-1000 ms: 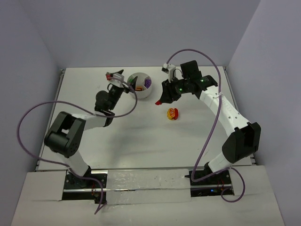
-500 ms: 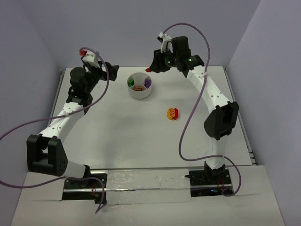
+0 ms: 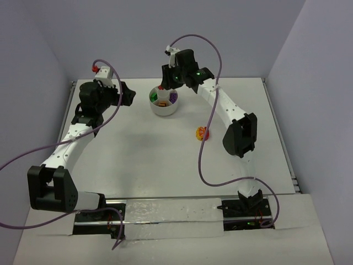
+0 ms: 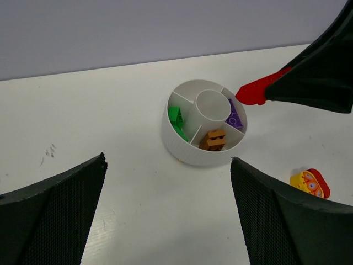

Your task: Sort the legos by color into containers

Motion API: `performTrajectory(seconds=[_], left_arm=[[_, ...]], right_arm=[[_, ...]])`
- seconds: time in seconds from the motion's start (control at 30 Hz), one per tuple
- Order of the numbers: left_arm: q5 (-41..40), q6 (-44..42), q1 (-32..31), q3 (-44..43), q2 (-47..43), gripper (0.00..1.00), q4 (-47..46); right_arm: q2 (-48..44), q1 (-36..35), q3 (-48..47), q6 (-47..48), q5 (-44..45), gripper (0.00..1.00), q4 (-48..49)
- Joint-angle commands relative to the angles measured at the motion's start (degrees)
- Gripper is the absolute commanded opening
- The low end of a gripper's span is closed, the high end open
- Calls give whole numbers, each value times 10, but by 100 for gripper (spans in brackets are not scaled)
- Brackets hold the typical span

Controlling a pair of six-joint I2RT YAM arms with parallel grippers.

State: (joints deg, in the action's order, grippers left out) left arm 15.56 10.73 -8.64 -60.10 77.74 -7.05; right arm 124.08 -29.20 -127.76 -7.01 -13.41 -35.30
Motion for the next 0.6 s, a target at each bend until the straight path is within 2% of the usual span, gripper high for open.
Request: performTrajectory(seconds=[0.0,0.57], left_arm=[[20,19,3,5,-16,99,5],[27,28,4,6,-4,99,2]], right_arm=[[28,1,-36,-1,42,0,9],[86,-3,-68,8,61,0,24]])
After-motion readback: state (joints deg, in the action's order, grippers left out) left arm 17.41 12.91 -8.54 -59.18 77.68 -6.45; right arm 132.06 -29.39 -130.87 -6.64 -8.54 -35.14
